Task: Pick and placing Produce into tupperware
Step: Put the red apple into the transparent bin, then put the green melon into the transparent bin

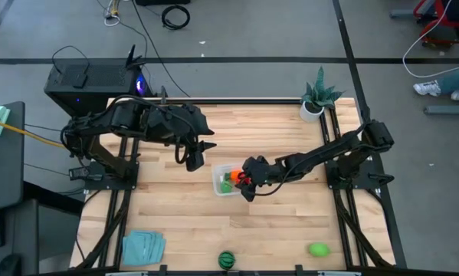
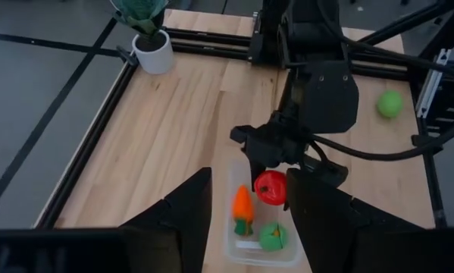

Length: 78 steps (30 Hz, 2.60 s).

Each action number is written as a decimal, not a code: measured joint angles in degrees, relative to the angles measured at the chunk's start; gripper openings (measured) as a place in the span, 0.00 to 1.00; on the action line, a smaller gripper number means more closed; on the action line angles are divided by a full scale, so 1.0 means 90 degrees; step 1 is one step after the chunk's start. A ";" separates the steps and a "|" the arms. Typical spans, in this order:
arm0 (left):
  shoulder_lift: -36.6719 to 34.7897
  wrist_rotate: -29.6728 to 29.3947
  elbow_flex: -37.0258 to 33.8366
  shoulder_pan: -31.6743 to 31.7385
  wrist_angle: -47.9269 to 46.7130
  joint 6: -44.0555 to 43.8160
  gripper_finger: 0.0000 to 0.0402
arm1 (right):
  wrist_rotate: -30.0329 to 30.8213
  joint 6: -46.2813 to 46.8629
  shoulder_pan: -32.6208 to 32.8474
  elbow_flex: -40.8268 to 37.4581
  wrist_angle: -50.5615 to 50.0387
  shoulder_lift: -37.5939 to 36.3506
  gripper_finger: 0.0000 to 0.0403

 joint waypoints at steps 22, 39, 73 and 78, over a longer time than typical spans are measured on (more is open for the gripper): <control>0.0000 0.0026 0.0000 -0.0046 -0.0179 -0.0178 0.44 | 0.0184 -0.0010 0.0002 0.0000 0.0008 -0.0046 0.79; 0.0000 0.0034 0.0000 -0.0049 0.0069 -0.0574 0.45 | 0.0116 -0.0621 0.0005 0.0000 -0.0539 -0.1214 0.73; 0.0000 0.0745 0.0000 -0.0444 -0.0299 -0.0039 0.14 | -0.0571 0.1976 0.5019 -0.0002 -0.3423 -0.3152 0.03; 0.0000 0.0750 0.0000 -0.0603 -0.0161 -0.0064 0.05 | -0.0974 0.2946 0.5425 -0.0002 -0.3907 -0.3150 0.06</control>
